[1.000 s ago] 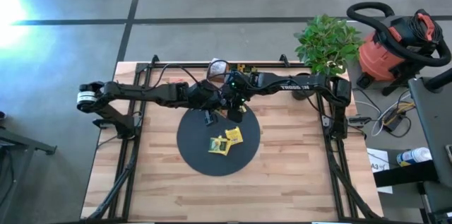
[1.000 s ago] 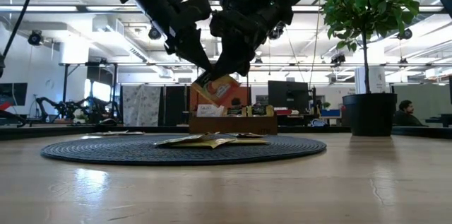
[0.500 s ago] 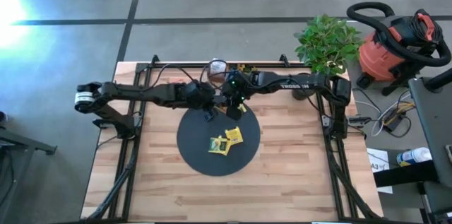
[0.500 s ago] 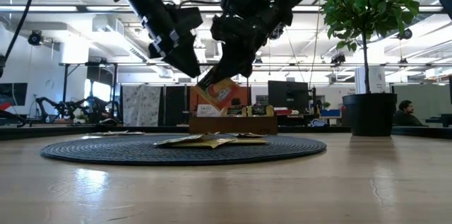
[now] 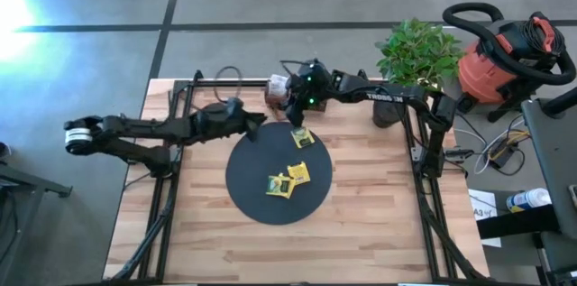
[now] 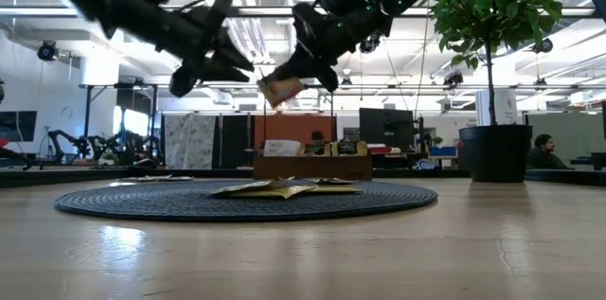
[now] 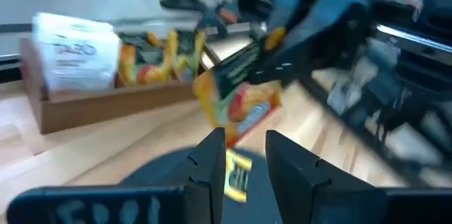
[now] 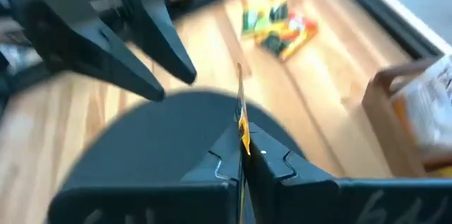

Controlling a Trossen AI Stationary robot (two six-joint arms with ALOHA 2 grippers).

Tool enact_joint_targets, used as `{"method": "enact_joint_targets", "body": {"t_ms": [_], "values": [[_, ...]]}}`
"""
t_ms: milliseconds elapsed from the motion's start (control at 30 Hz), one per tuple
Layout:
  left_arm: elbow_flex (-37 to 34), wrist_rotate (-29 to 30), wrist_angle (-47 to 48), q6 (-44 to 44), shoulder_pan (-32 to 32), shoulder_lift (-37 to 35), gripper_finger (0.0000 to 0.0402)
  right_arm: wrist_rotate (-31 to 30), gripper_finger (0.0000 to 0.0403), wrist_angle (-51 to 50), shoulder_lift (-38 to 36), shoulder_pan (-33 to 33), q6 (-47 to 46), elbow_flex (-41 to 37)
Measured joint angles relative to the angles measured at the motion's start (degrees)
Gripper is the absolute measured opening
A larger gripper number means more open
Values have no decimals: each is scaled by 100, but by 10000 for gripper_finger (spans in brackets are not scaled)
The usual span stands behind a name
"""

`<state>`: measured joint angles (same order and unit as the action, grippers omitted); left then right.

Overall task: Pick & Place Tea
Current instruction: Put the yellow tea bag into the middle section of the wooden organizer

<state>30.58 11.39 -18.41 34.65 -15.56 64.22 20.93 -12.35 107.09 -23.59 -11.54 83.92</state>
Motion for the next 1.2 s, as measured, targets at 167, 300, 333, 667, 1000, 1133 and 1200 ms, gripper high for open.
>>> {"method": "enact_joint_targets", "body": {"t_ms": [167,300,333,667,1000,1133,1200], "values": [[-619,-351,-817,430,-463,-137,96,174,8,779,0,-101,-692,0],[-715,-979,-1123,470,-895,-44,96,223,8,1321,-4,-92,-985,0],[-716,-1146,-1236,438,-1006,-10,96,221,8,1388,-5,-90,-1086,0],[-734,-2494,-1599,-51,-1866,-49,96,-767,8,1494,-9,-97,-1560,0],[-737,-3021,-1909,-462,-2392,-49,96,-892,8,1658,-9,59,-2004,-2],[-738,-3581,-2006,-420,-2511,-30,96,-890,8,1799,-11,136,-2142,-2],[-738,-3736,-2080,-427,-2513,-30,96,-885,8,1756,-11,160,-2150,-3]]}}
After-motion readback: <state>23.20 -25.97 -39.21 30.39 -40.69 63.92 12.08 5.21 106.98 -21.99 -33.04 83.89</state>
